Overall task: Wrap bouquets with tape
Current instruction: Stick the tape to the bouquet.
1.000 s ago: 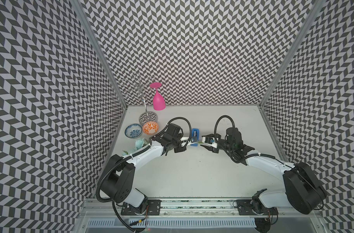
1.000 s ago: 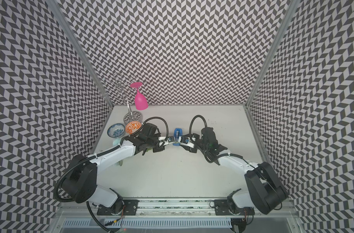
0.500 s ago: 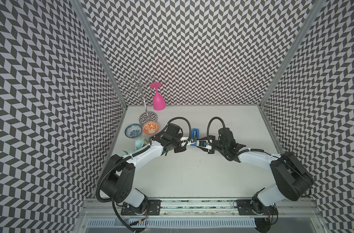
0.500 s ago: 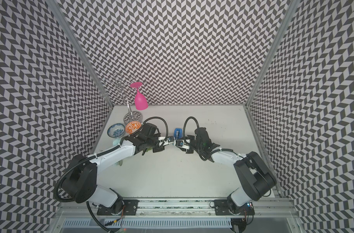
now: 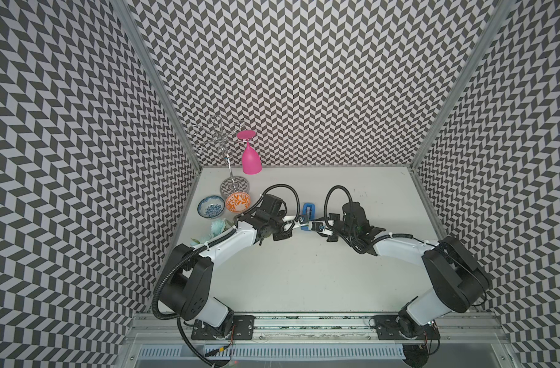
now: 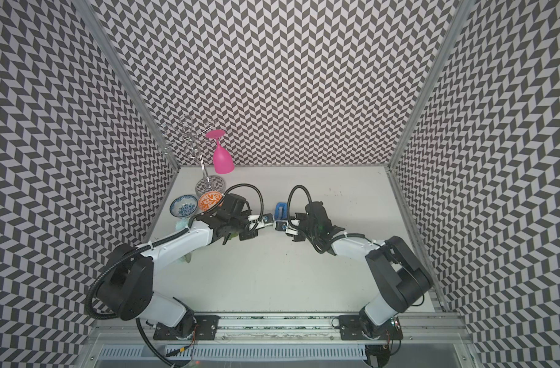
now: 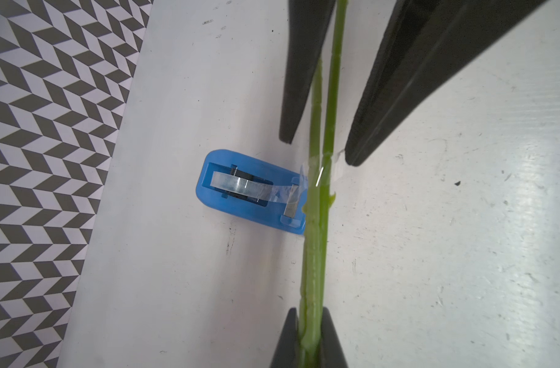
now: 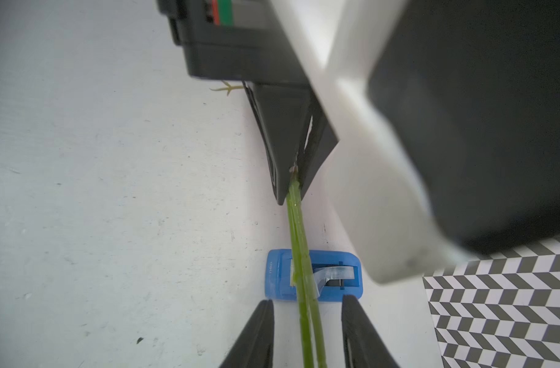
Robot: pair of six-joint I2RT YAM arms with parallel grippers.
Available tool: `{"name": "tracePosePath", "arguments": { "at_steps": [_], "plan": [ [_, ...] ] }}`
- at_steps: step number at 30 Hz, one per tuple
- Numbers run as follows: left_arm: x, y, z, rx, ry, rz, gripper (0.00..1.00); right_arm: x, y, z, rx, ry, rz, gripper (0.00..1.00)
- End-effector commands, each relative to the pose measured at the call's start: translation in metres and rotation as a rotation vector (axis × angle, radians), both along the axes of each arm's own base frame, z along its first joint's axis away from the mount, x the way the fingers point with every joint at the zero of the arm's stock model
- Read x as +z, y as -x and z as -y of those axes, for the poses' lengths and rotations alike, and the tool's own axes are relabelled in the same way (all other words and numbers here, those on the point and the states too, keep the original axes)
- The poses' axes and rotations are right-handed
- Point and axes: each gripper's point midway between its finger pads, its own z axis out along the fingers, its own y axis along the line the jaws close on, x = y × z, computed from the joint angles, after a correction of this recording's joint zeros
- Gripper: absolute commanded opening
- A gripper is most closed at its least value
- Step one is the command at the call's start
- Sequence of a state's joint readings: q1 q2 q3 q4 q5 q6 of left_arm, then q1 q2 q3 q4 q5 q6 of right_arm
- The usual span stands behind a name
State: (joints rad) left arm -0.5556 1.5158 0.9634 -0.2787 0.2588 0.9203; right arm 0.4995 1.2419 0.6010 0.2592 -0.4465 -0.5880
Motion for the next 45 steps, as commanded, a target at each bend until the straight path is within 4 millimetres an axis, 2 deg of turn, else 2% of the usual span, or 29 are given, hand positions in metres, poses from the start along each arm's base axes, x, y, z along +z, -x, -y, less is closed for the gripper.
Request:
{"name": "tracePosePath", "arguments": {
  "at_steps": [1,6,11,20,28,30,39,45],
  "plan": [
    [0.012,0.002,0.003,-0.03,0.025,0.037,0.0,0.032,0.001,-0.021,0.173,0.012,0.232,0.56],
    [0.012,0.001,0.003,-0.031,0.026,0.035,0.0,0.011,-0.002,-0.034,0.27,0.066,0.229,0.52],
    [0.011,0.001,0.003,-0.03,0.027,0.03,0.0,-0.001,-0.004,-0.039,0.317,0.091,0.238,0.48],
    [0.013,0.003,0.004,-0.038,0.031,0.02,0.0,-0.021,-0.021,-0.055,0.281,0.157,0.249,0.45],
    [0.017,0.005,0.005,-0.049,0.042,0.015,0.0,-0.039,-0.036,-0.059,0.213,0.251,0.266,0.31],
    [0.019,0.006,0.005,-0.053,0.047,0.011,0.0,-0.042,-0.038,-0.058,0.202,0.277,0.28,0.3],
    [0.024,0.006,0.006,-0.061,0.065,-0.005,0.0,-0.034,-0.038,-0.058,0.103,0.359,0.403,0.29],
    [0.029,0.003,0.004,-0.052,0.065,0.022,0.0,-0.019,-0.03,-0.05,0.084,0.389,0.414,0.33]
  ]
}}
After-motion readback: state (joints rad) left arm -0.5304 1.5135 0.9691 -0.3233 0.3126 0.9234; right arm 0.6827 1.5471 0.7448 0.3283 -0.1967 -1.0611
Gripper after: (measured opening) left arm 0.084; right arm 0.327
